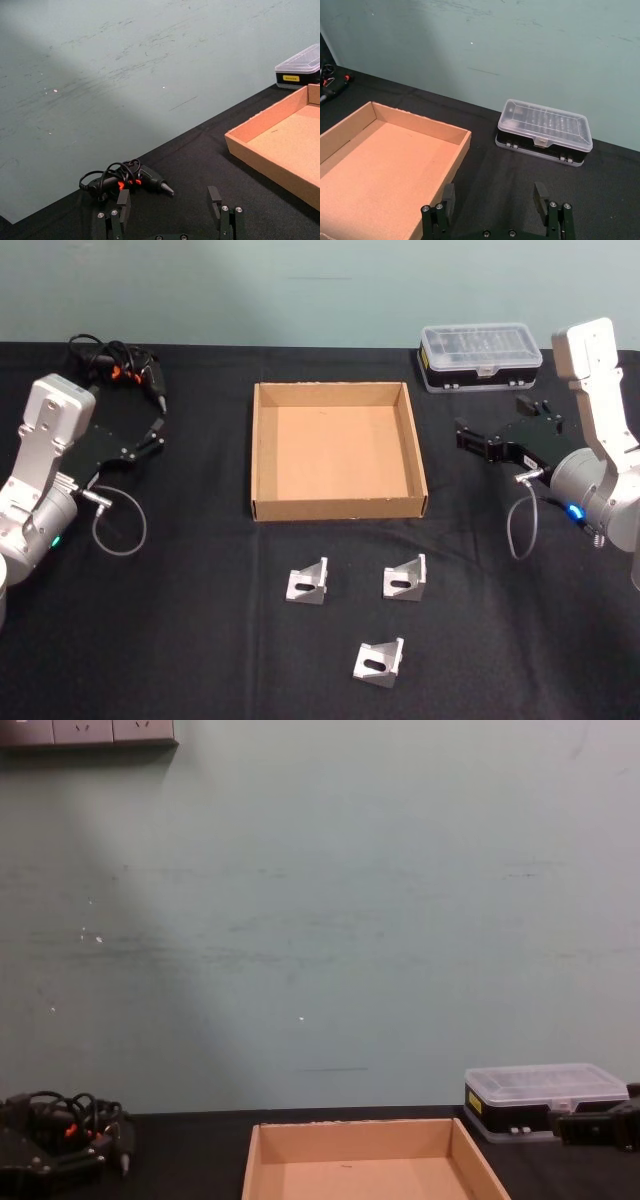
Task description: Use one hand to pick up the angle iron from the table and place it into the box.
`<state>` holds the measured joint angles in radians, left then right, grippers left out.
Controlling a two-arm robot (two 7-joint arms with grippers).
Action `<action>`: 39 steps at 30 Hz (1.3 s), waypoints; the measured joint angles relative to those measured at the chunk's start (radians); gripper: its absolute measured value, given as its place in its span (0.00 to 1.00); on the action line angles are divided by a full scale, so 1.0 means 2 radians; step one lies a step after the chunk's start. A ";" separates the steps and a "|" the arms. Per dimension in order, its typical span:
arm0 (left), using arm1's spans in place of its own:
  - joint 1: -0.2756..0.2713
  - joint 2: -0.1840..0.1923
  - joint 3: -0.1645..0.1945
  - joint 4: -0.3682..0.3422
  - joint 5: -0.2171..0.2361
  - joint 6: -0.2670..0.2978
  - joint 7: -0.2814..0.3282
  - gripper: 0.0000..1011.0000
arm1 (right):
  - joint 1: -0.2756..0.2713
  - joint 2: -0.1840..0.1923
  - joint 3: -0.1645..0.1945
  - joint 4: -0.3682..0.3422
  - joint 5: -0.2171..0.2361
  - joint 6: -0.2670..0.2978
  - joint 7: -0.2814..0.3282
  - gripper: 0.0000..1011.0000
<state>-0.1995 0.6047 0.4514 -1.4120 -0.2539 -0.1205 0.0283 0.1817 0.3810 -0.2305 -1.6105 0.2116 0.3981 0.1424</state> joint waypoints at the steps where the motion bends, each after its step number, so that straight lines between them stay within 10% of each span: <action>1: 0.000 0.000 0.000 0.000 0.000 0.000 0.000 0.99 | 0.000 0.000 0.000 0.000 0.000 0.000 0.000 0.99; 39: 0.000 0.000 0.000 0.000 0.000 0.000 0.000 0.99 | 0.000 0.000 0.000 0.000 0.000 0.000 0.000 0.99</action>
<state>-0.1995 0.6047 0.4514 -1.4120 -0.2539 -0.1205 0.0283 0.1817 0.3810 -0.2305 -1.6105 0.2116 0.3981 0.1424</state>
